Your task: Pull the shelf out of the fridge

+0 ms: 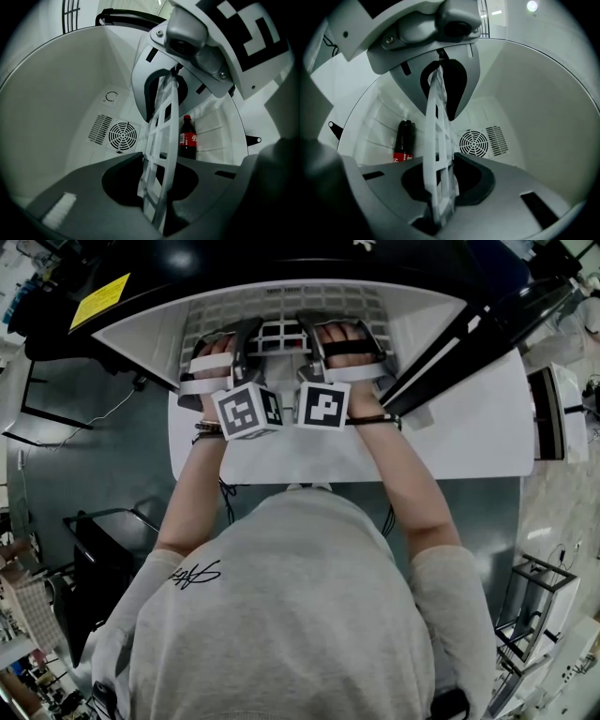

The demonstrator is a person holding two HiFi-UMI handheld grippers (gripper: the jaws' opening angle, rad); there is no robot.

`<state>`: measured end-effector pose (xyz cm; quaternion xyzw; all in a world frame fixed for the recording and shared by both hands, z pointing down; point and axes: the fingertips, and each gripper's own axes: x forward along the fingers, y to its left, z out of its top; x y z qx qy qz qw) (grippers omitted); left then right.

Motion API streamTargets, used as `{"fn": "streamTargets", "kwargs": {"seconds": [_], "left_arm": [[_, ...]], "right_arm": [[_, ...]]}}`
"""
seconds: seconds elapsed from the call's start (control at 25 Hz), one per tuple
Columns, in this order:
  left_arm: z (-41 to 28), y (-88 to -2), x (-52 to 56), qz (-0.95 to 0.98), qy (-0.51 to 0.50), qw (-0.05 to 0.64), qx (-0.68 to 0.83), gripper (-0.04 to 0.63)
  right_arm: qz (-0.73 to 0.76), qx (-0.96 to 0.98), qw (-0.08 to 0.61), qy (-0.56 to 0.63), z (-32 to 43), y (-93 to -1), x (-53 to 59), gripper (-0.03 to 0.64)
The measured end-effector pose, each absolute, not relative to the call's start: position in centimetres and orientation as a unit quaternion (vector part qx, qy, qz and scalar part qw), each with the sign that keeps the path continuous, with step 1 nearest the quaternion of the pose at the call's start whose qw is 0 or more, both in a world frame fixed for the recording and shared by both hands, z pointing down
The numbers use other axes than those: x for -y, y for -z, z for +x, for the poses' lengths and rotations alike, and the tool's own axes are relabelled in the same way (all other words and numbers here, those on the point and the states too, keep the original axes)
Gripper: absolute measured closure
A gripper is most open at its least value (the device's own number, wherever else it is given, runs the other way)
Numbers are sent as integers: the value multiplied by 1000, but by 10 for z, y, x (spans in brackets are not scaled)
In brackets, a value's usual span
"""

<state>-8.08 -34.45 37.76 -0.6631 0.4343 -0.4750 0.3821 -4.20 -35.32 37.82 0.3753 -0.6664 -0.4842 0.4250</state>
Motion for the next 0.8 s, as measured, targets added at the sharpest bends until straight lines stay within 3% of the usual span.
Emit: {"fn": "streamTargets", "kwargs": {"seconds": [0.8], "left_arm": [[-81,-379,334,-665,474,378,-437,526]], "right_arm": [[376,673,422,478,-42,-378,341,566]]}}
